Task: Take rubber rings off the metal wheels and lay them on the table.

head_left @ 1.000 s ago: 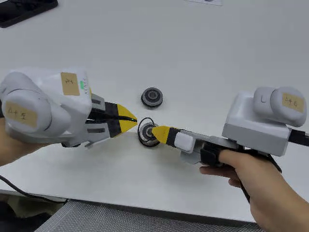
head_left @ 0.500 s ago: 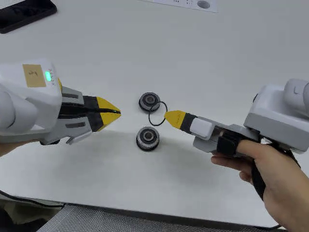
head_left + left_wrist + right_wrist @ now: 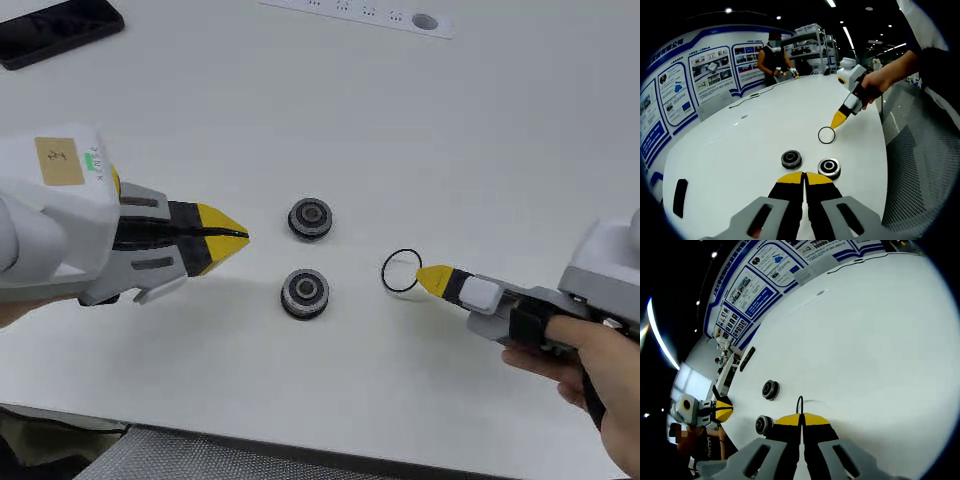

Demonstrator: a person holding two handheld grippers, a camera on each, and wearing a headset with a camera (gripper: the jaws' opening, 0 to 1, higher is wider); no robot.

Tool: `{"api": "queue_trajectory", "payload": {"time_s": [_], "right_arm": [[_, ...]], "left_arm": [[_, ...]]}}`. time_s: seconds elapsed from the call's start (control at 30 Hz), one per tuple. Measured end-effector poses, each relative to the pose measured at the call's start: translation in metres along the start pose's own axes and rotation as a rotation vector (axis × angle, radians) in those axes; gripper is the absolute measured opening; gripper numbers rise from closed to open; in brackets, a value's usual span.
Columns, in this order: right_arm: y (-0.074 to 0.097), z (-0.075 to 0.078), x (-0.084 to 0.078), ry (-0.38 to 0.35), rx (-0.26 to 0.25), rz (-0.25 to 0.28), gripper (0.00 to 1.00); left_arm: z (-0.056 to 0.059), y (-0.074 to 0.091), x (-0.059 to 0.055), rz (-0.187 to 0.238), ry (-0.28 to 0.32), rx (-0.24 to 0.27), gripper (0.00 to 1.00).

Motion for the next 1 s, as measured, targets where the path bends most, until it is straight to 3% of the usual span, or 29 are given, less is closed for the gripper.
{"api": "queue_trajectory", "payload": {"time_s": [0.17, 0.3, 0.47, 0.67, 1.0], "right_arm": [[0.002, 0.007, -0.006, 0.016, -0.03, -0.023, 0.02], [0.005, 0.012, -0.009, 0.062, -0.081, -0.034, 0.03], [0.007, 0.015, -0.011, 0.086, -0.096, -0.044, 0.07], [0.014, 0.014, -0.001, 0.127, -0.088, 0.014, 0.11], [0.023, 0.008, 0.013, 0.256, -0.036, 0.106, 0.2]], "left_arm": [[0.005, -0.002, -0.001, -0.004, -0.007, -0.013, 0.01], [0.009, -0.004, -0.002, -0.007, -0.008, -0.024, 0.01], [0.011, -0.007, -0.003, -0.01, -0.007, -0.038, 0.01], [0.012, -0.01, -0.006, -0.027, -0.001, -0.044, 0.01], [0.019, -0.027, 0.001, -0.024, -0.009, -0.084, 0.01]]}}
Point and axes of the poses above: the centre of the closed fingertips' face, and the gripper's own axes: y roughly backward along the fingers, z roughly to its right, x roughly out of its top, the point moved 5 cm from there along y, roughly backward along the fingers, and after that the axes turned 1 degree about x, right-handed, at the moved point
